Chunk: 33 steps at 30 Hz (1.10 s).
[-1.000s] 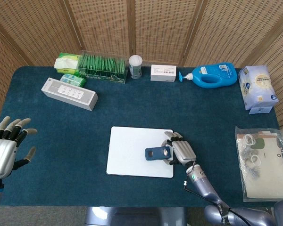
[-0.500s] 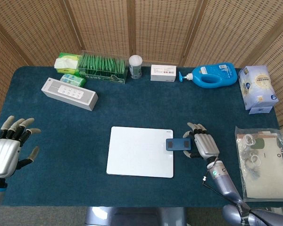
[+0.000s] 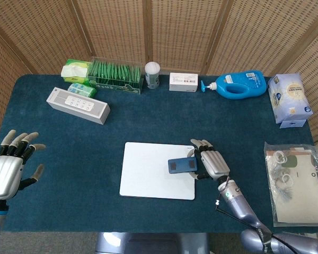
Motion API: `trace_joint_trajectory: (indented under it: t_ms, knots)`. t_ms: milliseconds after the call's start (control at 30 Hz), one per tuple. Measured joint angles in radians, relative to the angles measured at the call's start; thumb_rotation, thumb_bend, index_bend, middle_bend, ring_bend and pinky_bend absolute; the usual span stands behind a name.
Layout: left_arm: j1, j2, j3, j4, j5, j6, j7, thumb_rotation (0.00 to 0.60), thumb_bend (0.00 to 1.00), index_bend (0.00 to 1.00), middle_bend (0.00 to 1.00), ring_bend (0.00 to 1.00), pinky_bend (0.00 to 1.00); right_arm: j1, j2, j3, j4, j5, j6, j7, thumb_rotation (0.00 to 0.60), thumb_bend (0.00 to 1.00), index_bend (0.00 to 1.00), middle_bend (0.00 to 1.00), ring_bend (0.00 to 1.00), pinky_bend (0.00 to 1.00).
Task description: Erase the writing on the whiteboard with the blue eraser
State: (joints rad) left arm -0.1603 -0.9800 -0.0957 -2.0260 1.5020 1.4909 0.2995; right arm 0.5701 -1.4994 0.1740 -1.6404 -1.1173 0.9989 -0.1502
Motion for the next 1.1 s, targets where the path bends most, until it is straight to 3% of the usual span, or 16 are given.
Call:
trace_joint_trajectory:
  t_ms: [233,967,1100]
  knots:
    - [0.007,0.002,0.007,0.011,0.001,0.002,-0.016,0.6,0.44,0.32,0.18,0.15,0.0,0.013,-0.007,0.016,0.037,0.026,-0.002,-0.014,0.6,0.26,0.74,0.08,0.0,0.0]
    - [0.005,-0.025,0.013,0.045,-0.023,-0.015,-0.032,0.6,0.44,0.32,0.18,0.15,0.0,-0.072,0.114,0.005,0.116,0.047,0.031,0.08,0.6,0.26,0.71,0.08,0.0,0.0]
    - [0.005,-0.026,0.013,0.047,-0.024,-0.016,-0.031,0.6,0.44,0.32,0.18,0.15,0.0,-0.073,0.116,0.006,0.127,0.047,0.024,0.087,0.6,0.26,0.6,0.03,0.0,0.0]
